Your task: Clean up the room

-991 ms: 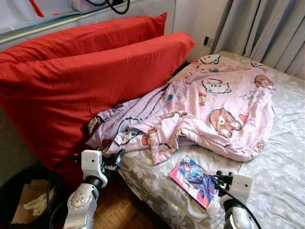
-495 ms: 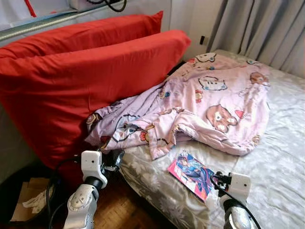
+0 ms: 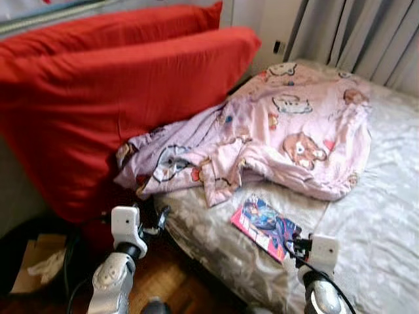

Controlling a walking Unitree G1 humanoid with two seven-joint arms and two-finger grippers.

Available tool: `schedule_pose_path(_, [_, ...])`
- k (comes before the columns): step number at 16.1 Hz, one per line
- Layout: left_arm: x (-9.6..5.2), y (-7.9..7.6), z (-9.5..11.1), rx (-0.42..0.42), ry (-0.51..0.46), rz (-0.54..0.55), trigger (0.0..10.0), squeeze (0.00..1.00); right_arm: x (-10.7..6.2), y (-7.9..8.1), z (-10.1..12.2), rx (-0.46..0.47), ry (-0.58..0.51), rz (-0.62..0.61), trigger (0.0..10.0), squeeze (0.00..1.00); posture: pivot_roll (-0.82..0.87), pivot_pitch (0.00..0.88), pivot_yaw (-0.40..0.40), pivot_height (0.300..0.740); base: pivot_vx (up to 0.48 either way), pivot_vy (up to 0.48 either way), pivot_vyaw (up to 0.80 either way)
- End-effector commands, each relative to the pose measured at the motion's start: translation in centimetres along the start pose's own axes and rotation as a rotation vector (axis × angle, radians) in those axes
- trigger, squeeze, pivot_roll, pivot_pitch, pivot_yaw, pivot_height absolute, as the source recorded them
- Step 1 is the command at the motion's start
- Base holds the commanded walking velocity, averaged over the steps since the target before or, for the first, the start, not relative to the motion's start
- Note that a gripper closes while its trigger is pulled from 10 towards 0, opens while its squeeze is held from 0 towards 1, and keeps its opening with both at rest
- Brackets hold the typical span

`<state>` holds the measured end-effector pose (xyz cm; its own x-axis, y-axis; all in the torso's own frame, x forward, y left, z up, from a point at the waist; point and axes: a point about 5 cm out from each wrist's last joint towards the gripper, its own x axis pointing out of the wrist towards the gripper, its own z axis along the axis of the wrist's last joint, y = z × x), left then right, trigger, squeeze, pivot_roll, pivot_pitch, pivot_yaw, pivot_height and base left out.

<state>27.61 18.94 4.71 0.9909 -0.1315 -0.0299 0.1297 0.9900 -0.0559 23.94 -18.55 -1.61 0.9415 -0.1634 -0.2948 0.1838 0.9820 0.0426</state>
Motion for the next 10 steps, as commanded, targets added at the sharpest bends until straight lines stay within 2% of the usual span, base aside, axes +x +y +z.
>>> schedule_pose_path(1, [-0.15,0.05,-0.16,0.008,0.017,-0.002,10.0,0.00,-0.23,-0.04,-0.42,-0.002,0.016,-0.002,10.0,0.00,0.02,0.108,-0.044,0.651,0.000,0.000,0.00])
schedule_pose_path(10, [0.00,-0.43,-0.17,0.018,0.028,-0.033,10.0,0.00,-0.21,-0.05,-0.80,-0.002,0.047,-0.011,10.0,0.00,0.03,0.109,-0.045,0.651,0.000,0.000,0.00])
